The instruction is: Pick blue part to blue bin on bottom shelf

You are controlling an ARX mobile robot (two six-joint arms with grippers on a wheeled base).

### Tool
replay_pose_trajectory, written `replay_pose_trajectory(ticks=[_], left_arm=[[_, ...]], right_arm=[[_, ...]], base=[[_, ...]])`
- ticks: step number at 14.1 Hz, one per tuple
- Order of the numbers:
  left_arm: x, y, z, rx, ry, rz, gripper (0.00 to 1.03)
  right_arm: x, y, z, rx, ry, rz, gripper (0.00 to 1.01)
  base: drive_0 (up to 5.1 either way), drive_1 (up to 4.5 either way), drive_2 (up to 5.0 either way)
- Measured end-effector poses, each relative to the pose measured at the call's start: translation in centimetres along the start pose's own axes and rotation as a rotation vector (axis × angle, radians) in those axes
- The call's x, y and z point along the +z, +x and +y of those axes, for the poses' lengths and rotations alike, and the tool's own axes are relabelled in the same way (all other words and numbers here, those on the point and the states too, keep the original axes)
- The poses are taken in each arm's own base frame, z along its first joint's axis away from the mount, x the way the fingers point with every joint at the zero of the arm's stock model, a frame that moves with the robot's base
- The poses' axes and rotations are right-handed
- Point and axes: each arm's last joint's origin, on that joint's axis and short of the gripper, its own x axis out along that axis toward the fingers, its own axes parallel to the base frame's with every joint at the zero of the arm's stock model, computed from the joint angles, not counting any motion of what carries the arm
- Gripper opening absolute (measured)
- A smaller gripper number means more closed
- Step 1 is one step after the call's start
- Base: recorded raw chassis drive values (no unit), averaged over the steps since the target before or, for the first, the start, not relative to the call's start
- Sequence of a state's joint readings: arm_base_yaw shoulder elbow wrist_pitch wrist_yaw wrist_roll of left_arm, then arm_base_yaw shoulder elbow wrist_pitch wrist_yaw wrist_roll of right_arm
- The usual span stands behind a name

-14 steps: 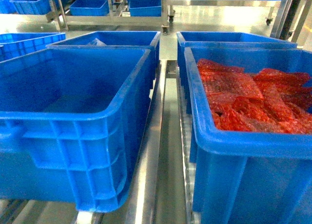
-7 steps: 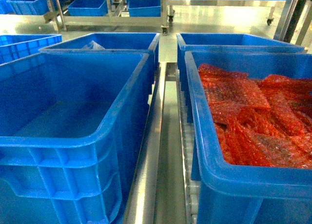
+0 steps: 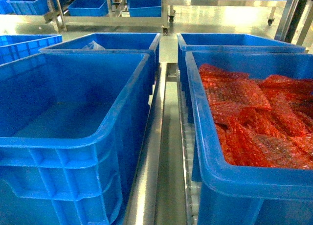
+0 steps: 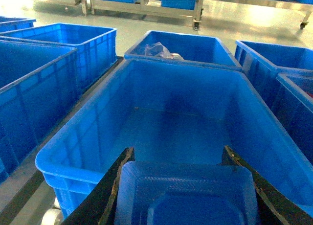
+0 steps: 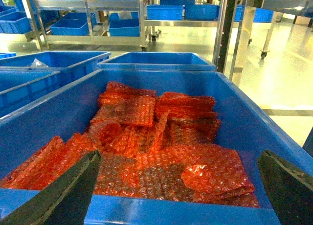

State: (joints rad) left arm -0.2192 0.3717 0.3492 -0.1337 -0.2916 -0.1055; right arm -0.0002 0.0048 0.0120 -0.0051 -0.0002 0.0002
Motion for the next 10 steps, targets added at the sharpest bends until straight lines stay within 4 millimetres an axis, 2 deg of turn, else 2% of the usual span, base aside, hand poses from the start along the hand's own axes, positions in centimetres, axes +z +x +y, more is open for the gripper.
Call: replay_pose_trajectory(ticks=[10], left_arm=[[0.00, 0.00, 0.00, 0.000, 0.000, 0.000, 0.44]], right_arm=[[0.00, 0.00, 0.00, 0.000, 0.000, 0.000, 0.98]], base=[[0.0, 0.00, 0.0]])
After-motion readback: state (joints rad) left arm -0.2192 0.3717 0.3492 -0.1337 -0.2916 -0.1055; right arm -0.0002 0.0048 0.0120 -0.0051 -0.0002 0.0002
